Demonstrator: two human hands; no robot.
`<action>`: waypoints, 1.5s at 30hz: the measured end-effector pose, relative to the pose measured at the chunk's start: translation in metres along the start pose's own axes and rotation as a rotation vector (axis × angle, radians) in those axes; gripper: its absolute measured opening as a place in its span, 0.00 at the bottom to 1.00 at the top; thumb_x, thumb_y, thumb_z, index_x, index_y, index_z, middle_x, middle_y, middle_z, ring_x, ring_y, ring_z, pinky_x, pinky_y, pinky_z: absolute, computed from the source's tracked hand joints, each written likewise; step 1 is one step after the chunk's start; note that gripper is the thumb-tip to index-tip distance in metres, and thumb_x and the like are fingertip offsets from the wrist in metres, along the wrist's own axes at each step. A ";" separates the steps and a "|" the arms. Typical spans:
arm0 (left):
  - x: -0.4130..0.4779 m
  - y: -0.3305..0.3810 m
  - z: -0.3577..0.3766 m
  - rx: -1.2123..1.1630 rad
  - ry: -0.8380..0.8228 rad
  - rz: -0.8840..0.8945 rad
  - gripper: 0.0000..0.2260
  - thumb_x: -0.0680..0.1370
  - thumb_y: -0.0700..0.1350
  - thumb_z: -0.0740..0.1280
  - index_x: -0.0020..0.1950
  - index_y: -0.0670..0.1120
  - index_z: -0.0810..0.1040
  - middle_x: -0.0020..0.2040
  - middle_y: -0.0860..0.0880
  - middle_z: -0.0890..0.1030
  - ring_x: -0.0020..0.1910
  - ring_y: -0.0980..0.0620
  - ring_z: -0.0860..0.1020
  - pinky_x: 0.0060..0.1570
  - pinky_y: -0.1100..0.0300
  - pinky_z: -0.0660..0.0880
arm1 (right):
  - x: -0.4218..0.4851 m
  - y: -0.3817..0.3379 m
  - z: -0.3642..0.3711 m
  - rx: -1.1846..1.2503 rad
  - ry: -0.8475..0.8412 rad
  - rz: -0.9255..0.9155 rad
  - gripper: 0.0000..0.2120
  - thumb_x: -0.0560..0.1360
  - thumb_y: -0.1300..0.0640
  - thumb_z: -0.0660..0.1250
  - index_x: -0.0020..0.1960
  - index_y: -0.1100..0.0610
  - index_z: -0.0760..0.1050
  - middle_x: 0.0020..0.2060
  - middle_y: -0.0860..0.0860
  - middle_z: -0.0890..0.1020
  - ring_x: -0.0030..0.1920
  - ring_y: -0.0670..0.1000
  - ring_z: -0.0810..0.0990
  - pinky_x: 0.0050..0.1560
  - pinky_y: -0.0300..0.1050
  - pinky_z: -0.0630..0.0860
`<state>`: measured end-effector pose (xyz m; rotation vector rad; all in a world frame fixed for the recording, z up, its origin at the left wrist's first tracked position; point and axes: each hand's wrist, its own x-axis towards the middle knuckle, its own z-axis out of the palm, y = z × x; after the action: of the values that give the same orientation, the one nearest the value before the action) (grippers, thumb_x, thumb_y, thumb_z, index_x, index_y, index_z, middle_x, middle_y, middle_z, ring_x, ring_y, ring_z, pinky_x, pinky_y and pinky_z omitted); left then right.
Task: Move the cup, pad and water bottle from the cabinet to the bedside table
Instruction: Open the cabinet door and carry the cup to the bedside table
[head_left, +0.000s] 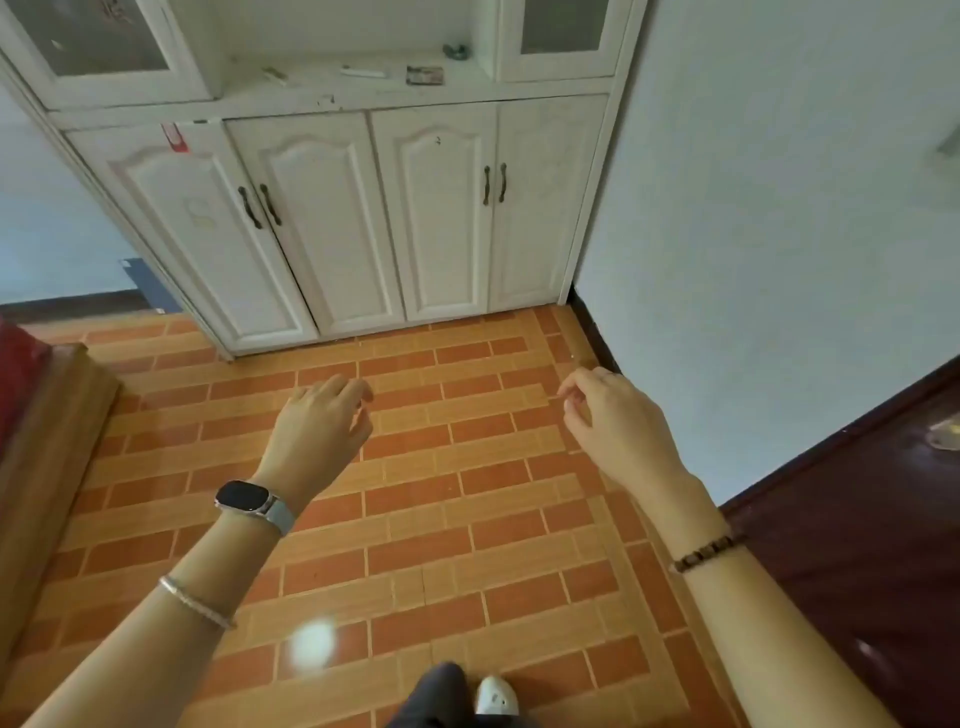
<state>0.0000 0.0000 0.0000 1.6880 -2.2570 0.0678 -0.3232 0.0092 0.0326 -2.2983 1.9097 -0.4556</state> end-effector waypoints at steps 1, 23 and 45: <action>0.004 0.001 0.002 -0.005 0.000 0.007 0.05 0.74 0.42 0.66 0.50 0.46 0.76 0.43 0.49 0.78 0.42 0.45 0.77 0.42 0.51 0.72 | 0.003 0.003 0.001 0.001 0.001 0.002 0.07 0.79 0.54 0.62 0.56 0.50 0.74 0.49 0.45 0.79 0.47 0.44 0.76 0.35 0.26 0.60; 0.269 -0.071 0.060 -0.020 -0.022 0.082 0.07 0.76 0.44 0.64 0.52 0.45 0.76 0.44 0.49 0.78 0.42 0.47 0.77 0.46 0.51 0.72 | 0.257 0.042 0.029 0.012 0.027 0.054 0.07 0.79 0.54 0.62 0.55 0.50 0.75 0.47 0.45 0.79 0.45 0.44 0.77 0.37 0.31 0.66; 0.525 -0.085 0.123 -0.028 0.002 0.032 0.06 0.77 0.43 0.63 0.52 0.45 0.77 0.43 0.49 0.80 0.43 0.47 0.78 0.48 0.51 0.71 | 0.522 0.142 0.026 0.033 0.057 -0.033 0.09 0.79 0.56 0.60 0.57 0.53 0.75 0.47 0.47 0.79 0.46 0.47 0.77 0.42 0.40 0.72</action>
<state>-0.0790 -0.5397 0.0181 1.6375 -2.2732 0.0444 -0.3660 -0.5305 0.0487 -2.3239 1.8765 -0.5585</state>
